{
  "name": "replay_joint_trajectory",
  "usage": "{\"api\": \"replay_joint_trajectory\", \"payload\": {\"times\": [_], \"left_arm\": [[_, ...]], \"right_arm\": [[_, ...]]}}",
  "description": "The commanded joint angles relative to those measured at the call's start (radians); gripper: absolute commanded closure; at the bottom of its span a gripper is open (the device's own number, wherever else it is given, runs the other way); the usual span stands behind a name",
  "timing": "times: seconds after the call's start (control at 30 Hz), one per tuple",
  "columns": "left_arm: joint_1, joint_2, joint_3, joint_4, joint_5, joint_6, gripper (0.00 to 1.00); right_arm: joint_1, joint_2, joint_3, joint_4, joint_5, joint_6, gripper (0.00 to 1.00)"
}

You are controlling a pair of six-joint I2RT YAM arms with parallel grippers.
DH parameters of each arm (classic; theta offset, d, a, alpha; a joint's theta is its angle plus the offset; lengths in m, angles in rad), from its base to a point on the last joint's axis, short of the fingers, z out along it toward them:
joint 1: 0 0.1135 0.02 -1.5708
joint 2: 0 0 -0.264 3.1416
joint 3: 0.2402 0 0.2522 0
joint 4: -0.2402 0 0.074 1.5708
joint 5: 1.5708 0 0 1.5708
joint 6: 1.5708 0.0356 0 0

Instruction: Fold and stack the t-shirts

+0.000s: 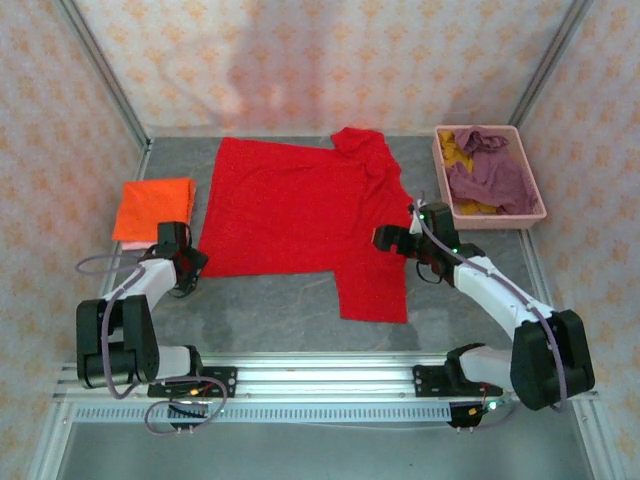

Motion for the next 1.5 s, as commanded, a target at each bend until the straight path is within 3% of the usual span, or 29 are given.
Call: {"api": "replay_joint_trajectory", "payload": {"times": [0.0, 0.37, 0.83, 1.1, 1.47], "left_arm": [[0.024, 0.036, -0.004, 0.078, 0.049, -0.017, 0.43], [0.033, 0.096, 0.027, 0.093, 0.065, 0.012, 0.64], [0.033, 0.030, 0.050, 0.032, 0.081, 0.006, 0.60], [0.035, 0.002, 0.062, -0.022, 0.056, 0.006, 0.68], [0.040, 0.071, 0.051, 0.026, 0.071, 0.004, 0.63]], "right_arm": [[0.041, 0.011, 0.028, 0.019, -0.027, -0.036, 0.06], [0.082, 0.064, 0.073, 0.010, -0.028, -0.032, 0.07], [0.099, 0.120, 0.104, 0.025, -0.046, -0.025, 0.07], [0.101, 0.129, 0.104, 0.027, -0.043, -0.021, 0.07], [0.101, 0.124, 0.102, 0.025, -0.040, -0.019, 0.07]]}}
